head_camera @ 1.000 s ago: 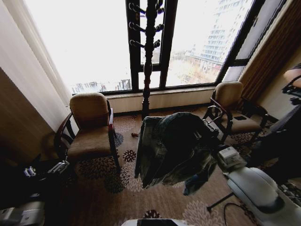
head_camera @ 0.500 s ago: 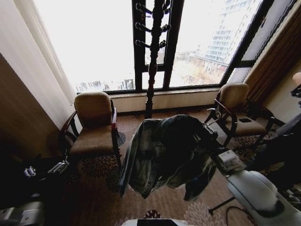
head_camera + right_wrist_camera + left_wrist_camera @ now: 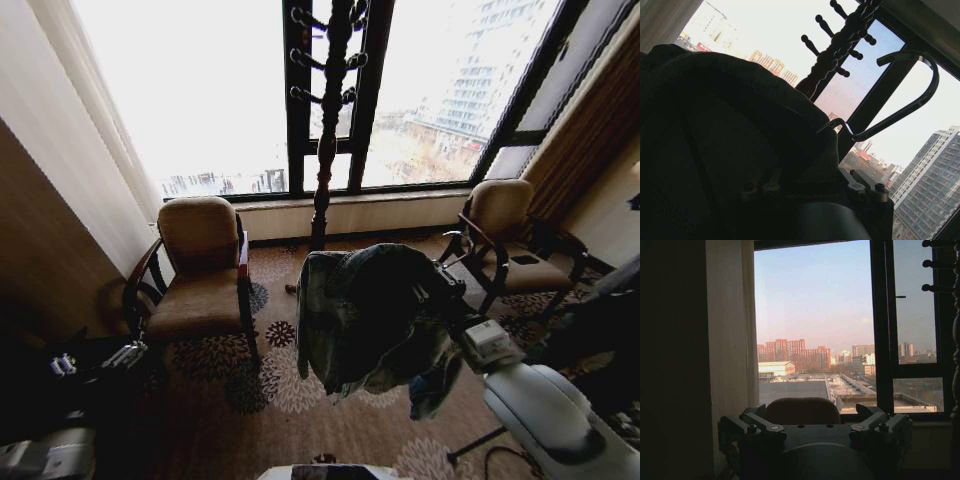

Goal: Pick up the clothes from the bed and hang them on the clothes hanger.

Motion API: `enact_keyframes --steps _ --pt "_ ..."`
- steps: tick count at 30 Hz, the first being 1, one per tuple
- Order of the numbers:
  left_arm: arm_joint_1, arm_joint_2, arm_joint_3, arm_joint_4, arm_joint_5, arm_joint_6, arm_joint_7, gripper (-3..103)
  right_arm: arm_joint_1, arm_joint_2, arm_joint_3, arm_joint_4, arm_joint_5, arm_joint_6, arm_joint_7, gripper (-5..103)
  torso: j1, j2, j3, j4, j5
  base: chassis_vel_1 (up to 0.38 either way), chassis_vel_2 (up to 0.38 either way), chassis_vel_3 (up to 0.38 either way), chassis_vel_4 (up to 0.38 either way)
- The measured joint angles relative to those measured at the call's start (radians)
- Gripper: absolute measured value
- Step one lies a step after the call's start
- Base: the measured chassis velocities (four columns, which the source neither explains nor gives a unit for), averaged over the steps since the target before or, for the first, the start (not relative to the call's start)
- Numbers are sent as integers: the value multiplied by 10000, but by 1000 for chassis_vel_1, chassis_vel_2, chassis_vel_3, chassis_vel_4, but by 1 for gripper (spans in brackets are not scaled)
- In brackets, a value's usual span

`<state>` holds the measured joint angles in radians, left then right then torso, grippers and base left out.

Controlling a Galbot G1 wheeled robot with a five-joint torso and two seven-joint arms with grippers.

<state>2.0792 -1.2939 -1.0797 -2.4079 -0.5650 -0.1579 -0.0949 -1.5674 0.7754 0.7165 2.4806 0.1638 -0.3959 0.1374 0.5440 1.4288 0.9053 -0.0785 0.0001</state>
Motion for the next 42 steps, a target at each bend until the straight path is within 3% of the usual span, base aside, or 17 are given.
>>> enact_keyframes --steps 42 --pt "0 0 0 0 0 0 0 100 -453 221 354 198 -79 6 -83 33 -3 3 -1 0 -1 -83 79 78 -76"
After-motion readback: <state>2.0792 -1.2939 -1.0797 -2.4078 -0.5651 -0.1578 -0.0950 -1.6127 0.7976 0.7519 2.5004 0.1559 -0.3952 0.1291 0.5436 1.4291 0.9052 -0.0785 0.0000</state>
